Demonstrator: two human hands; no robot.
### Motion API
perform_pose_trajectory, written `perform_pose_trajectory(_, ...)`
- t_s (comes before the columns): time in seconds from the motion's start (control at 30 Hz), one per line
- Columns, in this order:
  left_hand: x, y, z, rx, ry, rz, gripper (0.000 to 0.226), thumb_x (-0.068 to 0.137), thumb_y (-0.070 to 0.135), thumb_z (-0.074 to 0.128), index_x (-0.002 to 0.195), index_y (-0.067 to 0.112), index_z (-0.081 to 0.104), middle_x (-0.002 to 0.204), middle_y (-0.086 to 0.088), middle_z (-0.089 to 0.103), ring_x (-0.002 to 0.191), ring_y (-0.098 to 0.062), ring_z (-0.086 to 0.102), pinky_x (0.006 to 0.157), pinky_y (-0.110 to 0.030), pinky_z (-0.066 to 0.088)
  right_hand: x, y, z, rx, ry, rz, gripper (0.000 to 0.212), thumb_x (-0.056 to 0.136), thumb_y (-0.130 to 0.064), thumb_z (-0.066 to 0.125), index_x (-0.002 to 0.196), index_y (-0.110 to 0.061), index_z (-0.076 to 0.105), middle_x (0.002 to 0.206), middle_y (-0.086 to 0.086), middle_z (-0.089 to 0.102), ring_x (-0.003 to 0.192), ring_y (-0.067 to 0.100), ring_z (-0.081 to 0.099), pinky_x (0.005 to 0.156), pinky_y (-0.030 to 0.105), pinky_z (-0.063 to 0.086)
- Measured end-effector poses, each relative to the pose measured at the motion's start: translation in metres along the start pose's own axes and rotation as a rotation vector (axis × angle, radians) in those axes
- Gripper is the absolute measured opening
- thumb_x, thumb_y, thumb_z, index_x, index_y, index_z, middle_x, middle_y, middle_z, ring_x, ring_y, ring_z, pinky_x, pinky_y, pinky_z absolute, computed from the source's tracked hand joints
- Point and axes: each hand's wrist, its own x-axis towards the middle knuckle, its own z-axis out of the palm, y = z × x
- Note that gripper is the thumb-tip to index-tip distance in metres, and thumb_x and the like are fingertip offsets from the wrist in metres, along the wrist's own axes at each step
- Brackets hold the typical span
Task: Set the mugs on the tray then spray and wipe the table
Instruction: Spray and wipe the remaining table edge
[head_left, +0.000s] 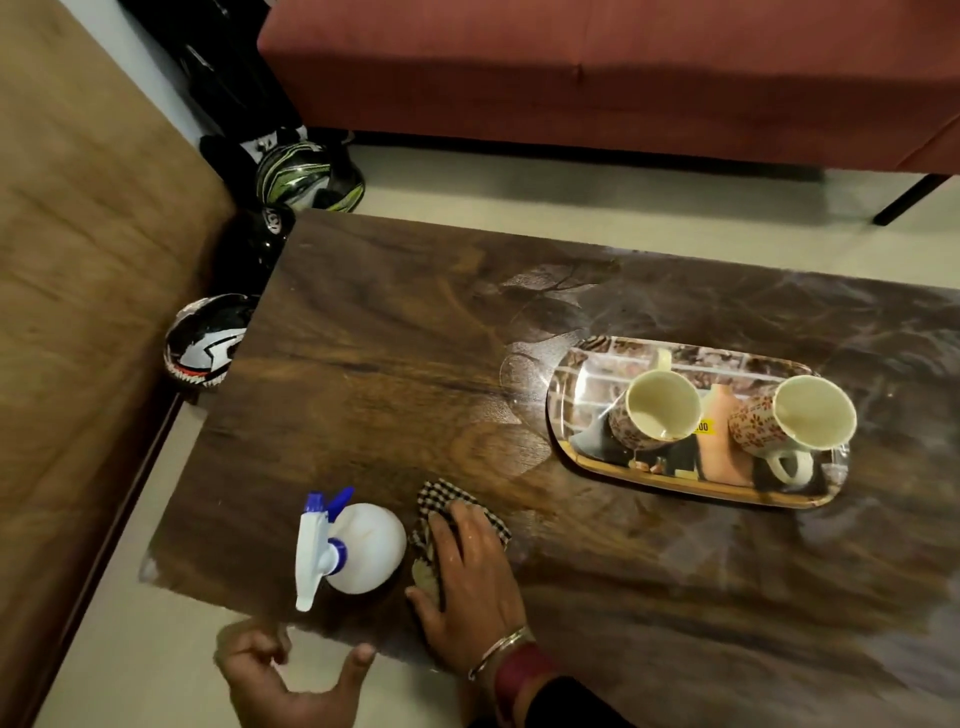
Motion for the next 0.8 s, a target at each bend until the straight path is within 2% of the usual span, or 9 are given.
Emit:
perform_pose_trajectory(0.07, 0.025, -0.003, 0.0, -0.121, 0.0, 0.009, 0.094, 0.048, 0.07, 0.084, 0.121, 0.037, 0.035, 0.111, 0.005, 0.048, 0.094, -0.004, 0.053, 0.084, -0.027, 0.051, 0.01, -0.006, 0.006, -0.036, -0.037, 0.037, 0.088, 0.077, -0.055, 0.065, 0.152, -0.015, 0.042, 0.158, 0.009, 0.043, 0.147, 0.035, 0.037, 0.117, 0.052, 0.037)
perform_pose_trajectory(0.13, 0.049, -0.004, 0.005, -0.197, -0.098, 0.025, 0.124, 0.05, 0.079, 0.081, 0.146, 0.019, 0.032, 0.137, 0.007, 0.044, 0.123, -0.002, 0.05, 0.102, -0.016, 0.046, 0.017, -0.007, 0.011, -0.073, -0.05, 0.059, 0.089, 0.077, -0.054, 0.066, 0.153, -0.017, 0.039, 0.16, 0.005, 0.039, 0.148, 0.036, 0.035, 0.117, 0.055, 0.035)
perform_pose_trajectory(0.23, 0.07, 0.001, 0.012, -0.129, -0.266, 0.154, 0.127, 0.06, 0.07, 0.083, 0.153, 0.0, 0.031, 0.153, -0.012, 0.043, 0.143, -0.02, 0.044, 0.116, -0.032, 0.042, 0.016, -0.005, 0.019, -0.095, -0.022, 0.044, 0.086, 0.083, -0.055, 0.058, 0.156, -0.018, 0.034, 0.164, 0.004, 0.033, 0.151, 0.033, 0.031, 0.122, 0.053, 0.022)
perform_pose_trajectory(0.37, 0.088, -0.004, 0.026, -0.146, -0.297, 0.254, 0.081, 0.074, 0.04, 0.081, 0.144, 0.015, 0.048, 0.141, -0.008, 0.059, 0.126, -0.029, 0.062, 0.103, -0.038, 0.055, 0.014, -0.001, 0.027, -0.128, 0.015, 0.048, 0.075, 0.092, -0.049, 0.05, 0.158, -0.019, 0.031, 0.166, 0.001, 0.03, 0.153, 0.03, 0.027, 0.118, 0.049, 0.015)
perform_pose_trajectory(0.47, 0.093, -0.007, 0.035, -0.058, -0.248, 0.226, 0.068, 0.086, 0.053, 0.069, 0.128, 0.0, 0.059, 0.123, -0.016, 0.069, 0.106, -0.033, 0.07, 0.094, -0.044, 0.061, 0.015, -0.002, 0.031, -0.145, 0.005, 0.074, 0.069, 0.095, -0.047, 0.048, 0.158, -0.022, 0.033, 0.165, 0.003, 0.031, 0.151, 0.028, 0.029, 0.119, 0.049, 0.02)
perform_pose_trajectory(0.53, 0.092, -0.003, 0.038, -0.105, -0.274, 0.175, 0.059, 0.089, 0.052, 0.064, 0.125, 0.005, 0.061, 0.118, -0.003, 0.068, 0.105, -0.019, 0.066, 0.096, -0.022, 0.057, 0.018, -0.003, 0.033, -0.177, 0.019, 0.076, 0.065, 0.093, -0.046, 0.052, 0.153, -0.023, 0.041, 0.16, 0.007, 0.04, 0.144, 0.029, 0.039, 0.117, 0.049, 0.034)
perform_pose_trajectory(0.6, 0.086, 0.004, 0.043, -0.12, -0.306, 0.159, 0.039, 0.088, 0.039, 0.063, 0.126, 0.033, 0.057, 0.119, 0.021, 0.059, 0.106, -0.007, 0.059, 0.094, -0.006, 0.045, 0.023, -0.003, 0.032, -0.214, 0.02, 0.073, 0.064, 0.087, -0.047, 0.061, 0.145, -0.023, 0.051, 0.149, 0.008, 0.052, 0.13, 0.029, 0.052, 0.102, 0.048, 0.049)
perform_pose_trajectory(0.7, 0.078, 0.002, 0.049, -0.066, -0.26, 0.202, 0.042, 0.087, 0.04, 0.063, 0.127, 0.047, 0.052, 0.122, 0.012, 0.059, 0.11, -0.003, 0.059, 0.097, 0.0, 0.039, 0.03, 0.0, 0.028, -0.242, -0.016, 0.076, 0.074, 0.069, -0.053, 0.073, 0.134, -0.02, 0.06, 0.134, 0.008, 0.062, 0.113, 0.031, 0.06, 0.079, 0.044, 0.054)
perform_pose_trajectory(0.8, 0.078, -0.004, 0.052, -0.064, -0.188, 0.208, 0.057, 0.082, 0.018, 0.07, 0.127, 0.048, 0.052, 0.114, 0.021, 0.063, 0.103, 0.011, 0.062, 0.092, 0.0, 0.044, 0.032, 0.001, 0.03, -0.219, 0.051, 0.051, 0.065, 0.075, -0.046, 0.06, 0.132, -0.016, 0.06, 0.131, 0.007, 0.063, 0.107, 0.03, 0.058, 0.071, 0.041, 0.053)
